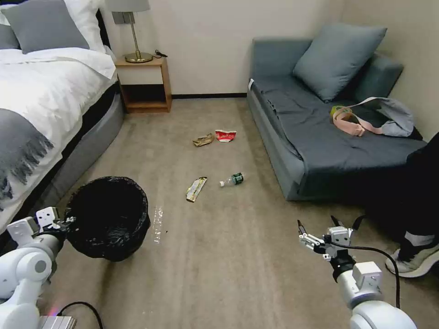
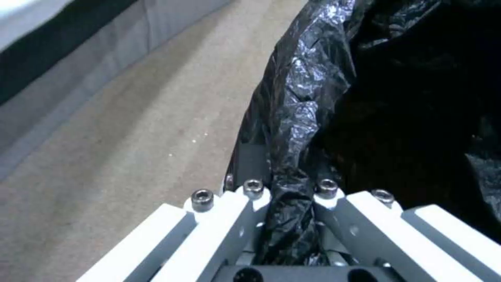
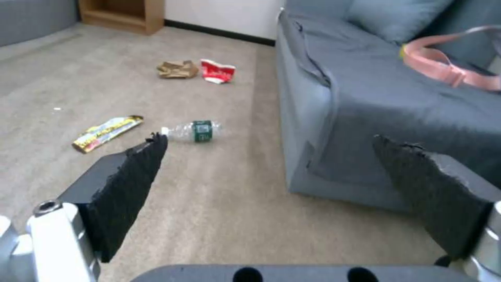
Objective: Pick up the trash bin, then pick up the garbage on the floor and place it into the trash bin.
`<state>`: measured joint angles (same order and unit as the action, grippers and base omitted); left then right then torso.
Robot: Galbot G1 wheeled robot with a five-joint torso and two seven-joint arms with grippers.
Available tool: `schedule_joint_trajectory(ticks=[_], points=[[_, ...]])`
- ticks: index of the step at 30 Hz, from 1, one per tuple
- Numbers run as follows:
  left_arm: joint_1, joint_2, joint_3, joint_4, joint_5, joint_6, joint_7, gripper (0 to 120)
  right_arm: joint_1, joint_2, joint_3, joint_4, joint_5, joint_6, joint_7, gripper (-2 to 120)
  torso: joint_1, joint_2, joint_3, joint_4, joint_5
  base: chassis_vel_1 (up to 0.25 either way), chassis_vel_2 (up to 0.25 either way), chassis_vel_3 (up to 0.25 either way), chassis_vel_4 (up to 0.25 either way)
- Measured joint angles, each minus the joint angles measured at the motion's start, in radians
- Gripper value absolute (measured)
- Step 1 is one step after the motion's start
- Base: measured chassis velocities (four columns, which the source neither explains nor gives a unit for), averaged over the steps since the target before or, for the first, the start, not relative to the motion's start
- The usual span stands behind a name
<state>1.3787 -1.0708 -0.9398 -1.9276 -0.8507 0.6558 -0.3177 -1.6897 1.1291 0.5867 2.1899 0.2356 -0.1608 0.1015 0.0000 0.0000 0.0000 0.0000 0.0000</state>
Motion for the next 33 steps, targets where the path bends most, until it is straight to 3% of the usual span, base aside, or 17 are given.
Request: schedule_joint_trajectory(ticks=[4,10,16,33], points=[[0.018,-0.016,-0.022,-0.018,-0.002,0.0,-0.001,2,-0.007,0.006,-0.005,0.0,-0.027,0.012,-0.013,100,0.0,0.0,0.0,0.0001,0.0,0.0,0.0,0.0,0.0],[0.041,-0.054,-0.035,-0.053,-0.009,0.0,0.012,2,-0.029,0.09,-0.014,0.011,-0.066,0.019,-0.019,100,0.0,0.0,0.0,-0.0001,-0.0002,0.0,0.0,0.0,0.0],[0.044,-0.05,-0.058,-0.086,-0.026,0.0,0.021,2,-0.035,0.123,-0.014,0.021,-0.088,0.021,-0.025,100,0.0,0.0,0.0,0.0,0.0,0.0,0.0,0.0,0.0],[0.032,-0.043,-0.091,-0.11,-0.021,-0.003,0.016,2,-0.033,0.112,-0.018,0.014,-0.086,0.039,-0.037,100,0.0,0.0,0.0,0.0,0.0,0.0,0.0,0.0,0.0]])
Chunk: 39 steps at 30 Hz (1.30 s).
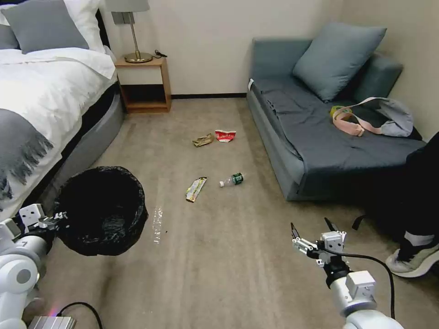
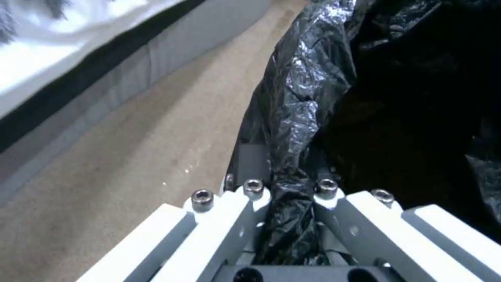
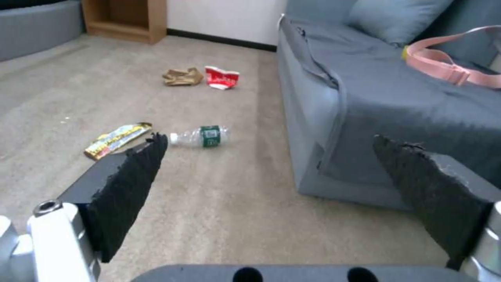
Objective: Pick up the trash bin, then pick up the garbage on the floor and place it into the trash bin.
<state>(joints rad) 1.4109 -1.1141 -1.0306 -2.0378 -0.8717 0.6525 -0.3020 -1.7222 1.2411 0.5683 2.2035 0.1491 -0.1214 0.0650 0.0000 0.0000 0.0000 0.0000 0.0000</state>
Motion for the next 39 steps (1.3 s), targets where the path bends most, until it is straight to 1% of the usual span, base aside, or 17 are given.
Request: schedule_joint_trajectory(ticks=[7,22,29,39], points=[[-0.005,0.013,-0.034,0.028,-0.001,-0.006,0.005,2,0.01,-0.001,-0.016,-0.012,-0.002,0.0,-0.003,100,0.0,0.0,0.0,0.0002,0.0,-0.014,0.018,0.025,-0.011],[-0.035,0.032,-0.04,0.059,-0.007,-0.01,0.01,2,0.01,0.004,-0.014,-0.017,-0.009,0.001,-0.009,100,0.0,0.0,0.0,0.0001,-0.0001,-0.052,0.056,0.052,-0.047],[-0.038,0.046,-0.065,0.066,-0.021,-0.011,0.013,2,0.009,0.005,-0.015,-0.016,-0.014,0.001,-0.011,100,0.0,0.0,0.0,0.0,-0.0001,-0.042,0.051,0.037,-0.04],[-0.031,0.051,-0.095,0.067,-0.035,-0.012,0.019,2,0.009,0.004,-0.019,-0.015,-0.014,0.001,-0.012,100,0.0,0.0,0.0,0.0,-0.0001,-0.065,0.057,0.06,-0.065]])
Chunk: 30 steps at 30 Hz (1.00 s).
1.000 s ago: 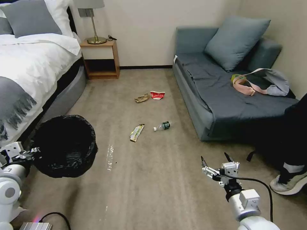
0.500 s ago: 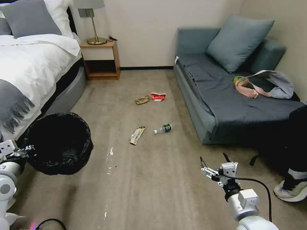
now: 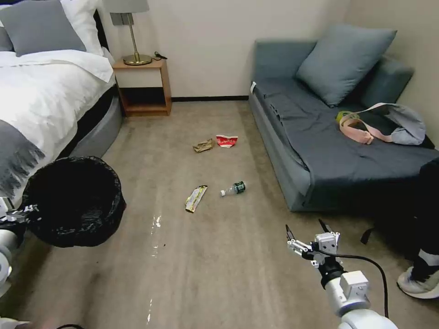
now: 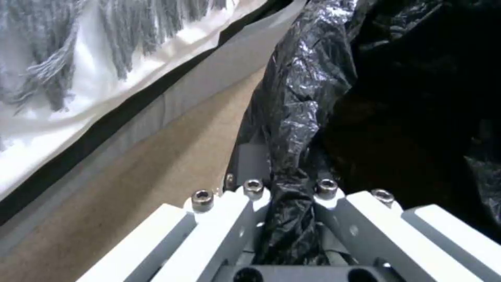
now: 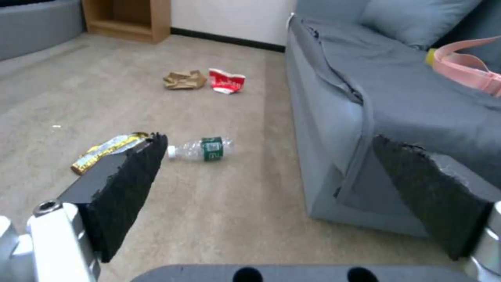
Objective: Pick up the trash bin, then pick up the garbage on the floor and place it into the trash bin.
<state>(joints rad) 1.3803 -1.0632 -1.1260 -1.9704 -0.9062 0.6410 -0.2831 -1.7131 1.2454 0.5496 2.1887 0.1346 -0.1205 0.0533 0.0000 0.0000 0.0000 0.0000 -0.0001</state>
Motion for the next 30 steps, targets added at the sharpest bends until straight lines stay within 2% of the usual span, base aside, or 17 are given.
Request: schedule_joint_trajectory(ticks=[30], points=[[-0.014,0.011,-0.009,0.034,-0.008,-0.005,0.004,2,0.019,-0.015,-0.012,-0.018,0.015,-0.013,-0.001,100,0.0,0.0,0.0,0.0001,0.0,-0.105,0.107,0.101,-0.106]])
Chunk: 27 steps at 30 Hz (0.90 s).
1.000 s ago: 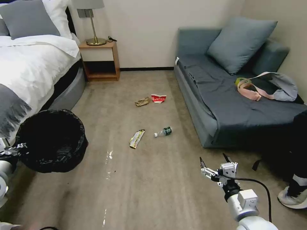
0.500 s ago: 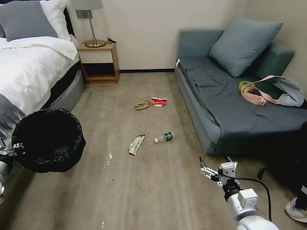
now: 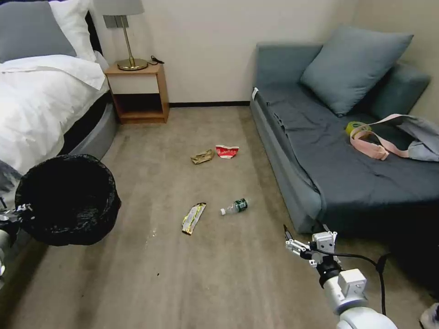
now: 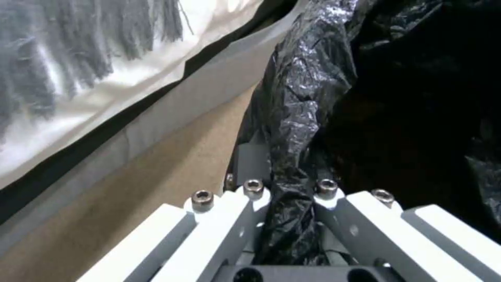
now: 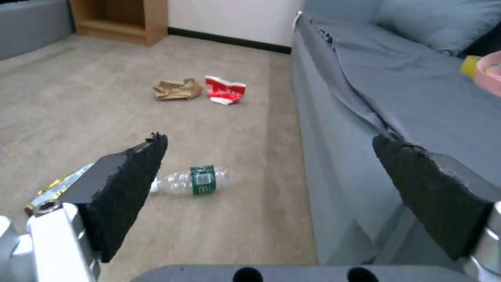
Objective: Pick up the trash bin, then pick up the garbage on the floor and place it into the trash bin.
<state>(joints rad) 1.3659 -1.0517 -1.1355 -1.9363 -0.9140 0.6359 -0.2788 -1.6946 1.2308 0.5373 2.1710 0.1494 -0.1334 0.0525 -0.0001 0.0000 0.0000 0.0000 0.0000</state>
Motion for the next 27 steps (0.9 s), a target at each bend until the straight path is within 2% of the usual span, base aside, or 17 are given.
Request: schedule_joint_trajectory(ticks=[27], points=[[0.007,0.003,-0.017,0.016,0.006,-0.007,0.017,2,0.005,0.002,-0.006,0.009,0.001,-0.014,0.003,100,0.0,0.0,0.0,-0.0001,0.0,-0.125,0.114,0.118,-0.116]])
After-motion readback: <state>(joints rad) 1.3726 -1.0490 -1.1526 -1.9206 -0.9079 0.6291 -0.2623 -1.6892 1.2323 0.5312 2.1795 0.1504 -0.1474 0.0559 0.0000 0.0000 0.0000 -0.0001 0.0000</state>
